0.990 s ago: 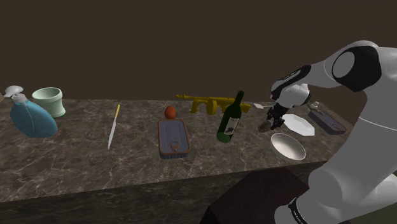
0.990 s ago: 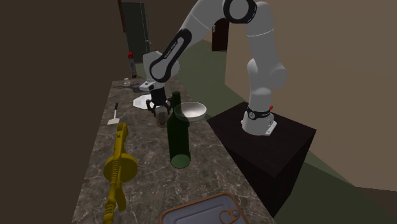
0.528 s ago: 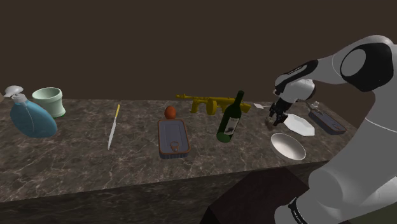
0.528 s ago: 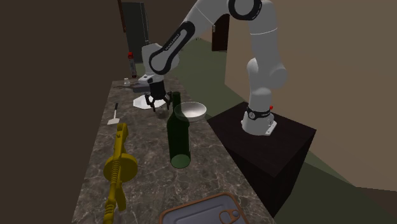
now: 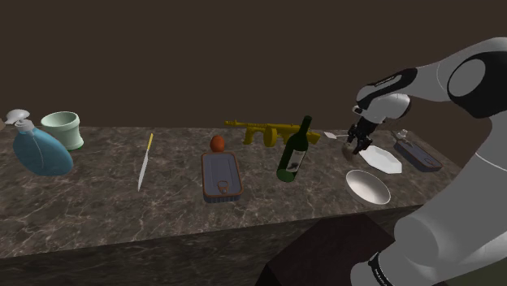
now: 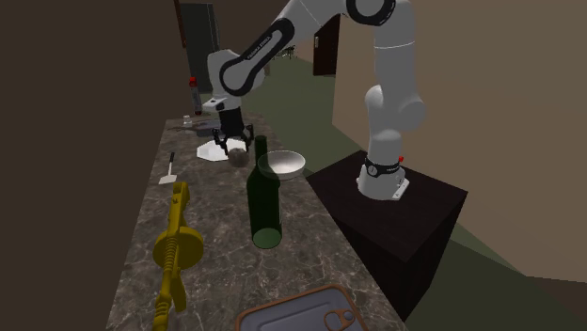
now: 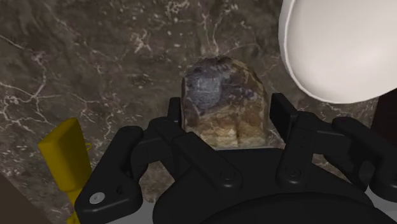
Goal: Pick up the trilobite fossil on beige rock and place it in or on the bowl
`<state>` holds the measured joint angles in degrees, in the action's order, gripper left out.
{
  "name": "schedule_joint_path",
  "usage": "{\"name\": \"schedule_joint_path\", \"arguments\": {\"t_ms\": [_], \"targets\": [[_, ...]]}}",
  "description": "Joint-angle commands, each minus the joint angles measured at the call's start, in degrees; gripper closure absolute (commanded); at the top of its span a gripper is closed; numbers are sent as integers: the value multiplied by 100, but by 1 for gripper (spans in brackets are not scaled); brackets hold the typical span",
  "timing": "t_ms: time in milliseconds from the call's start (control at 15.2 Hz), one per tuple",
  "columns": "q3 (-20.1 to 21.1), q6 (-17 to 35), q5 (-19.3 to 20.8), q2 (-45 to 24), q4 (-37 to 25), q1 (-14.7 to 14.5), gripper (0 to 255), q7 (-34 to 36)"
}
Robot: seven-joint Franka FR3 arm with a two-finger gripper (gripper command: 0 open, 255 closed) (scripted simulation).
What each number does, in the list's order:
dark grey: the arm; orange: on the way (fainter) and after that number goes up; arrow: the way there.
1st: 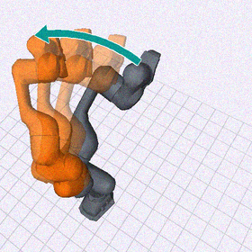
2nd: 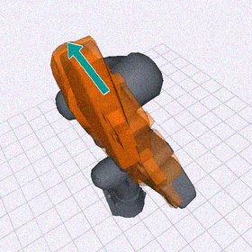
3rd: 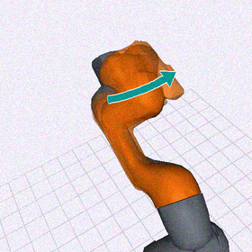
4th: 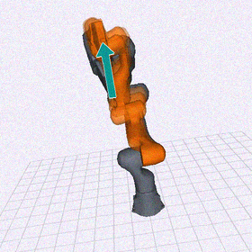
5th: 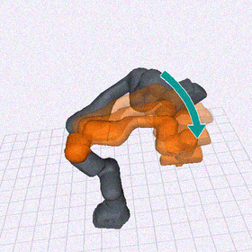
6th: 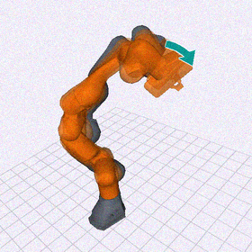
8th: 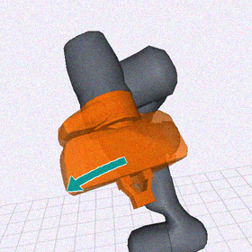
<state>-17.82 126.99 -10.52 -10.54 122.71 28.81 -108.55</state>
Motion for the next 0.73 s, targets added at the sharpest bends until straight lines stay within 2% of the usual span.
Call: {"name": "schedule_joint_path", "arguments": {"t_ms": [0,66,660], "targets": [[-16,-144,58,103,-49,-6,255,42],[-19,-182,72,130,-63,-8,255,55],[-427,154,796,1694,1771,361,255,-270]]}}
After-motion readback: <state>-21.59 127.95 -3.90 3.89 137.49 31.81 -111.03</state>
